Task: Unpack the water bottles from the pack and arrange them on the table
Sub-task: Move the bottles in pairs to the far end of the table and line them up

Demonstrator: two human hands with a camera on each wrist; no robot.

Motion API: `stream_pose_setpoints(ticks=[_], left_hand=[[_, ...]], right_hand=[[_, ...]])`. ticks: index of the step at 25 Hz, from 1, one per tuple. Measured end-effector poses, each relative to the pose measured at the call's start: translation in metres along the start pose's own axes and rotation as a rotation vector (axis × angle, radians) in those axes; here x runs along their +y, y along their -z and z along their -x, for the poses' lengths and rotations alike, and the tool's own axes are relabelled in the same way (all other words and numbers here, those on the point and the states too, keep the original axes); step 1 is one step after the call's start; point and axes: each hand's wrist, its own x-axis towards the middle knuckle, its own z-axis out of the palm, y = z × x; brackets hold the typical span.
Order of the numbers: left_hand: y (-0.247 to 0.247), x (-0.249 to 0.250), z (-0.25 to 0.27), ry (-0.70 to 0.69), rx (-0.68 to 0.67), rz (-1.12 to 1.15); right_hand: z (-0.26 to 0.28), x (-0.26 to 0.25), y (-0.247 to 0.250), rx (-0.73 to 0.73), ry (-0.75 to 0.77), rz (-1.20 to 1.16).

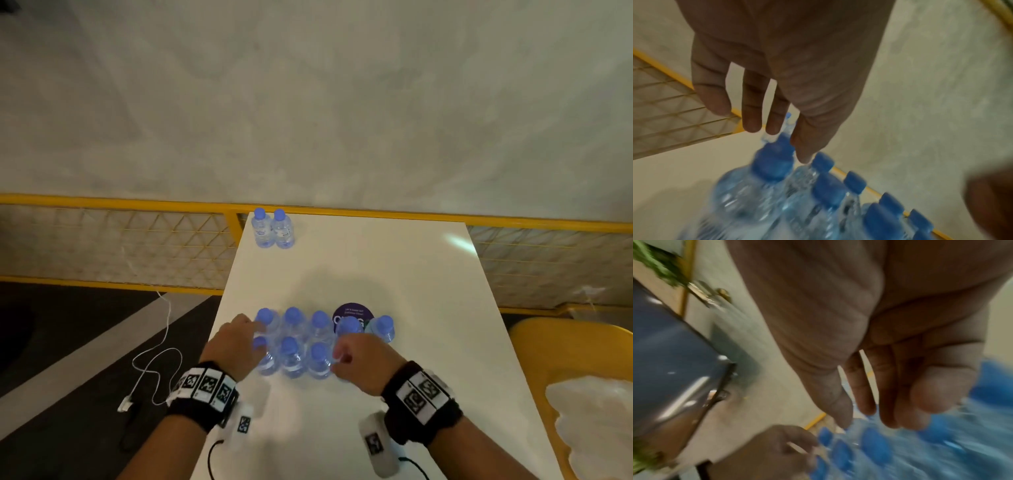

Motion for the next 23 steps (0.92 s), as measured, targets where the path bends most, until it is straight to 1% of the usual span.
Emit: stream_pose_setpoints(ticks=[1,3,5,7,8,10,13,15,17,19,23], left_hand=[[-0.005,-0.005,0.002,-0.012,-0.018,0.027],[-0.014,-0.006,0.0,-0.056,-0.039,0.061],[-0.02,-0.011,-0.001,-0.059,-0.022,0.097],[-0.02,-0.018,-0.001,-0.036,0.013,0.12],[-0.017,-0.022,0.0,-0.033,0.028,0.13],[-0.005,-0.038,0.001,-0.032,0.05,0.173],[0.019,-0.067,-0.01,-0.005,0.08,0.231],[0.041,-0.083,-0.03,0.015,0.094,0.225],[0.066,-0.091,-0.062,0.044,0.088,0.206],[0.087,-0.091,-0.1,0.037,0.098,0.186],[0.102,-0.078,-0.179,-0.015,0.131,0.131]], right_hand=[[-0.018,-0.027,0.005,0.024,0.088,0.006],[-0.063,-0.075,0.007,0.055,0.205,0.122],[-0.113,-0.115,-0.003,0.009,0.219,0.259],[-0.157,-0.137,-0.02,-0.046,0.22,0.44],[-0.169,-0.144,-0.026,-0.072,0.222,0.531],[-0.192,-0.148,-0.04,-0.09,0.226,0.7],[-0.209,-0.144,-0.046,-0.131,0.2,0.769],[-0.217,-0.142,-0.048,-0.163,0.188,0.773],[-0.223,-0.139,-0.048,-0.162,0.192,0.762],[-0.227,-0.135,-0.044,-0.159,0.169,0.741],[-0.251,-0.135,-0.018,-0.035,0.103,0.6]])
